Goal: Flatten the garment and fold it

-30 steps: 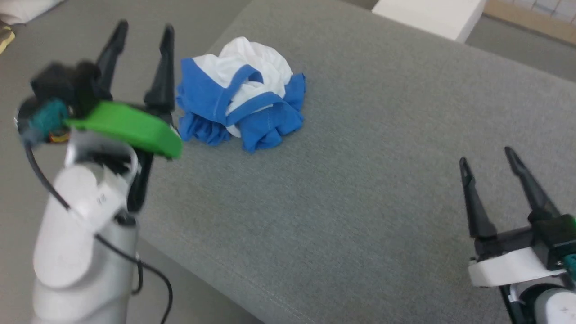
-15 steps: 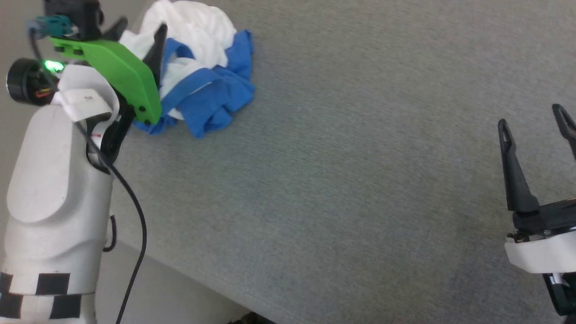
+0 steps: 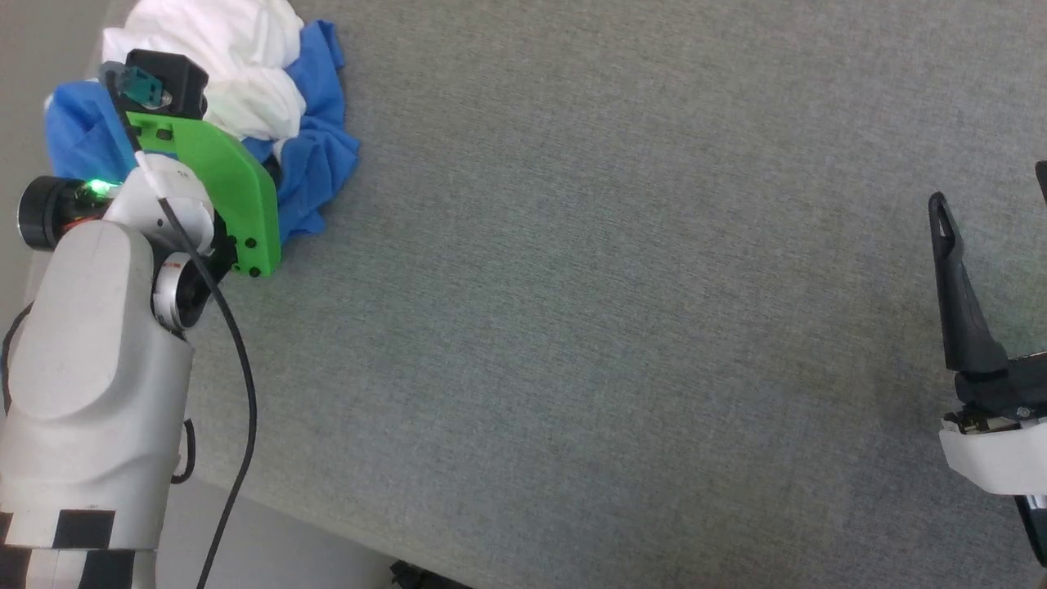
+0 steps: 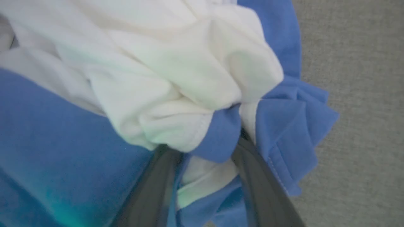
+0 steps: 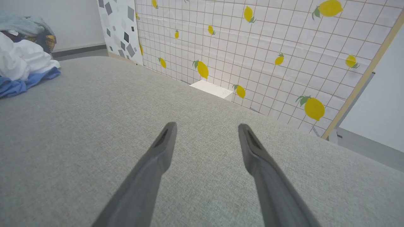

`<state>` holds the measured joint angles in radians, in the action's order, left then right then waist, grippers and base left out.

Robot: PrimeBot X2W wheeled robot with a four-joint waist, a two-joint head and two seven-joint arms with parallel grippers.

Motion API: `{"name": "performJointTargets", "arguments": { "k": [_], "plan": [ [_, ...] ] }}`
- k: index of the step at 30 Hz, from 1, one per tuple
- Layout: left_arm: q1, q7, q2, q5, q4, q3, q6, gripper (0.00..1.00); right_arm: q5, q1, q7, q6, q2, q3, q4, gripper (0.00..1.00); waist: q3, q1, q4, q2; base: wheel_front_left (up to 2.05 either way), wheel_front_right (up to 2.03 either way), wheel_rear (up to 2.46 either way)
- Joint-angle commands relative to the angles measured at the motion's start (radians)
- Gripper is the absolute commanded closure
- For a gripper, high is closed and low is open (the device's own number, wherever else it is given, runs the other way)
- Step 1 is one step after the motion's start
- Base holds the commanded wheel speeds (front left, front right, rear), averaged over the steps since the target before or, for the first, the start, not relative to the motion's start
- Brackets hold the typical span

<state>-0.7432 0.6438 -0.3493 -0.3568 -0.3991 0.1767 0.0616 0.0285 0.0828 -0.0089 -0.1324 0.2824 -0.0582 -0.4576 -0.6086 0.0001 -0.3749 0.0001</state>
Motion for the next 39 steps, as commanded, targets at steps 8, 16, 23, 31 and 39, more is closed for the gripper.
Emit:
{"name": "performJointTargets", "arguments": {
  "k": [8, 16, 23, 31, 39],
  "plan": [
    [0.005, -0.133, -0.019, -0.018, 0.014, -0.043, -0.011, 1.0, -0.013, 0.033, -0.023, 0.002, -0.02, 0.004, 0.031, 0.0, 0.052, -0.0001, 0.005, -0.0001, 0.0, 0.0, 0.0],
    [-0.049, -0.233, -0.074, -0.047, 0.056, -0.123, -0.017, 1.0, -0.012, 0.037, -0.071, 0.002, -0.087, 0.017, 0.103, 0.0, 0.182, -0.0001, 0.026, -0.0001, 0.0, 0.0, 0.0],
    [-0.134, -0.24, -0.104, -0.069, 0.123, -0.152, -0.014, 1.0, -0.003, 0.003, -0.121, 0.002, -0.16, -0.008, 0.174, 0.0, 0.311, -0.0001, 0.06, -0.0001, 0.0, 0.0, 0.0],
    [-0.285, -0.178, -0.085, -0.08, 0.217, -0.128, -0.03, 1.0, -0.001, -0.039, -0.17, 0.002, -0.216, -0.055, 0.239, 0.0, 0.43, -0.0001, 0.119, -0.0001, 0.0, 0.0, 0.0],
    [-0.417, -0.146, 0.029, -0.104, 0.276, -0.068, -0.062, 1.0, -0.008, -0.056, -0.201, 0.002, -0.231, -0.106, 0.276, 0.0, 0.487, -0.0001, 0.187, -0.0001, 0.0, 0.0, 0.0]
  ]
}}
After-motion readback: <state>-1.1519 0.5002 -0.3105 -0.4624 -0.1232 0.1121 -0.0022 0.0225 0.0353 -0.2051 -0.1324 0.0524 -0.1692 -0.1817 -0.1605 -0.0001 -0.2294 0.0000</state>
